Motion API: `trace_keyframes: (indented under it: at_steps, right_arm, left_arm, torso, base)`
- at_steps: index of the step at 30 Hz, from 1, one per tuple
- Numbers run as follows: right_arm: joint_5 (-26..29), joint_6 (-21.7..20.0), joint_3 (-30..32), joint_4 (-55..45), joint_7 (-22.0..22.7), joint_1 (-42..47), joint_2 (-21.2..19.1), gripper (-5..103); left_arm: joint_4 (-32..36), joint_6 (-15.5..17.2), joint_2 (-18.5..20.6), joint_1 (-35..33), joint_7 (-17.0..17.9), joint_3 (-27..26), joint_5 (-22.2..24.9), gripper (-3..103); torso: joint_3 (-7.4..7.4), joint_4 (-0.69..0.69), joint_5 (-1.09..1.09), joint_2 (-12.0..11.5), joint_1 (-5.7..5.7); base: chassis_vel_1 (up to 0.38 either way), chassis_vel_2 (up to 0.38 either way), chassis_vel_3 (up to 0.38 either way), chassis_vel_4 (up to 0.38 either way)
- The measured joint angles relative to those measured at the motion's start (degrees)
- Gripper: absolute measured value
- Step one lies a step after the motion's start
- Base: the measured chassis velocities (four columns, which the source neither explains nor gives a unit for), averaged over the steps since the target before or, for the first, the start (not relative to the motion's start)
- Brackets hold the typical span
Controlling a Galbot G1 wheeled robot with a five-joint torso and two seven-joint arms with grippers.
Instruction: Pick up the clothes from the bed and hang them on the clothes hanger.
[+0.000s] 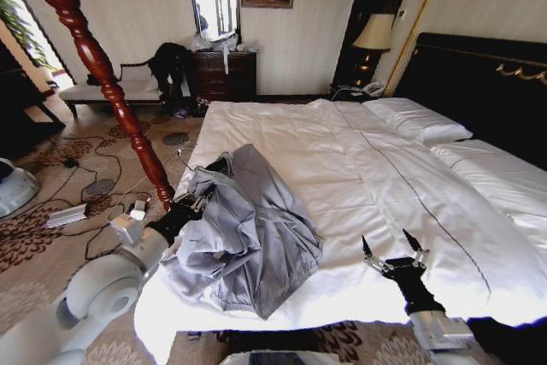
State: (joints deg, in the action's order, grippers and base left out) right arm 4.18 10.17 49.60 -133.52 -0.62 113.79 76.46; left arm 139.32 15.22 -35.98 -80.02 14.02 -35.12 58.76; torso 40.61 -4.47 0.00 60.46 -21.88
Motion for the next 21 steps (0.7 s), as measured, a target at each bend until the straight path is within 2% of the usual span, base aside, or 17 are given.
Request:
trace_keyframes:
  at_steps: [4,6,8,11,17,21]
  right_arm:
    - [0.0,0.0,0.0,0.0,0.0,0.0,0.0,100]
    - [0.0,0.0,0.0,0.0,0.0,0.0,0.0,100]
    - [0.0,0.0,0.0,0.0,0.0,0.0,0.0,100]
    - [0.0,-0.1,0.0,0.0,0.0,0.0,0.0,100]
    - [0.0,-0.1,0.0,-0.1,0.0,0.0,0.0,100]
    - [0.0,-0.1,0.0,-0.1,0.1,0.0,0.0,100]
  left_arm:
    - [0.3,1.1,0.4,1.9,2.7,-1.2,2.9,15]
    - [0.4,3.1,0.7,4.9,6.3,-1.6,6.6,15]
    - [0.3,3.6,0.8,5.7,7.1,-1.7,7.5,15]
    - [0.1,5.8,1.0,10.3,10.4,-1.5,11.9,15]
    - [-0.1,8.1,1.7,16.1,13.2,-0.1,14.9,15]
    - [-0.9,10.3,3.9,22.8,15.6,2.2,18.8,15]
  torso:
    - [0.0,0.01,0.0,0.0,0.0]
    - [0.0,0.0,0.0,0.0,0.0]
    - [0.0,0.0,-0.01,0.0,0.0]
    - [0.0,0.0,0.0,0.0,0.0]
    - [0.0,0.0,0.0,0.0,0.0]
    - [0.0,0.01,0.0,0.0,0.0]
  base:
    - [0.0,0.0,0.0,0.0]
    - [0.0,0.0,0.0,0.0]
    - [0.0,0.0,0.0,0.0]
    - [0.0,0.0,0.0,0.0]
    - [0.0,0.0,0.0,0.0]
    - [0.0,0.0,0.0,0.0]
